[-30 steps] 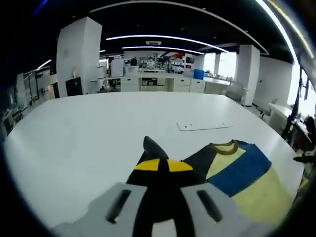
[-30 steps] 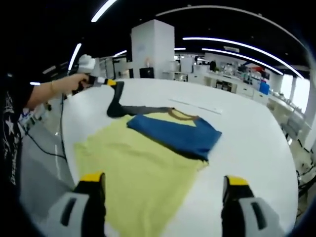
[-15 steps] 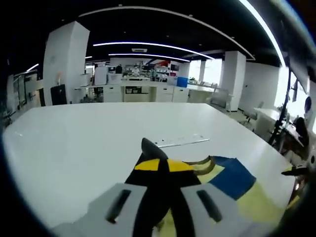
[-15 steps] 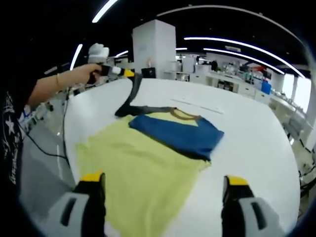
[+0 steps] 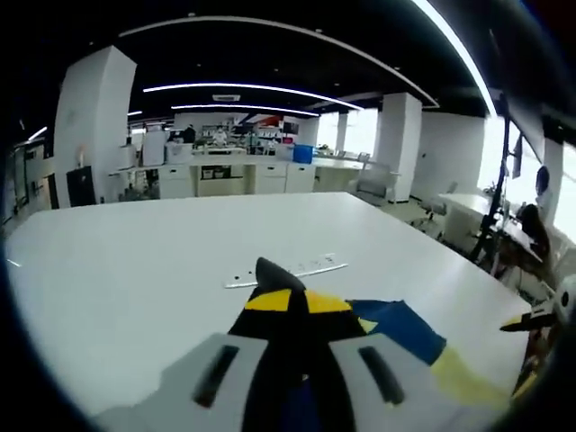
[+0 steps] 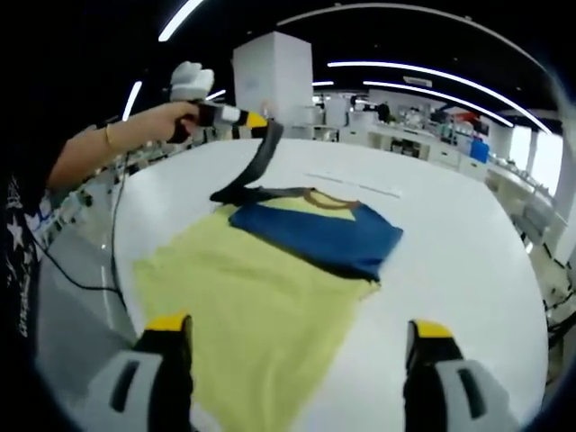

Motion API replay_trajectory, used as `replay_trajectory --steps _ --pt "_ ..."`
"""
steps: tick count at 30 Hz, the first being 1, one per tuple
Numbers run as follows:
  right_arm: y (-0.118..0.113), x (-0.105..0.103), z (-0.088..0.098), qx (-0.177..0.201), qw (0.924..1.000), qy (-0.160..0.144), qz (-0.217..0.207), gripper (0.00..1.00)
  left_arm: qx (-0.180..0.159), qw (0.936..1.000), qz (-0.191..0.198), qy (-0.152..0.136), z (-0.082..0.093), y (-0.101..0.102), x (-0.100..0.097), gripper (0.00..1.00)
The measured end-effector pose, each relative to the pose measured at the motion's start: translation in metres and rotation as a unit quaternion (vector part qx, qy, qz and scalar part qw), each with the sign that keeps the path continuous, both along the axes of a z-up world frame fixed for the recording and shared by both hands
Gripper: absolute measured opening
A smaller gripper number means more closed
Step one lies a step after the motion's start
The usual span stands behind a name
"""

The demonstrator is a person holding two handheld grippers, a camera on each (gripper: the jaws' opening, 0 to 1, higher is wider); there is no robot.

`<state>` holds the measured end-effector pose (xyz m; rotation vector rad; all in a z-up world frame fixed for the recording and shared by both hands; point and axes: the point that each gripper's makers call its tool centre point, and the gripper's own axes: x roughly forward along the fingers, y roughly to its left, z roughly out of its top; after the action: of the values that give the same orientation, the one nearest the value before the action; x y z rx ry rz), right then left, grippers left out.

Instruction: Fold the garment on the visible template until the final outline fits inside the template.

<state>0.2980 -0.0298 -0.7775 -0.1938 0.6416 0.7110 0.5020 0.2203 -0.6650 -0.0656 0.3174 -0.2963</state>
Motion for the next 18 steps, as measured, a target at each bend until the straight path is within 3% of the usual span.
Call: replay_trajectory --steps 9,18 --pt "-0.004 0.001 -0.001 -0.004 0.9999 0.006 -0.01 0.99 -0.025 0.9991 -0.032 -0.006 -0.003 -0.047 0.011 0.0" --pt "-0.003 0.005 -0.003 -0.009 0.9999 0.011 -0.01 1.0 -0.033 0.9966 -0.075 0.004 -0.014 -0.09 0.004 0.0"
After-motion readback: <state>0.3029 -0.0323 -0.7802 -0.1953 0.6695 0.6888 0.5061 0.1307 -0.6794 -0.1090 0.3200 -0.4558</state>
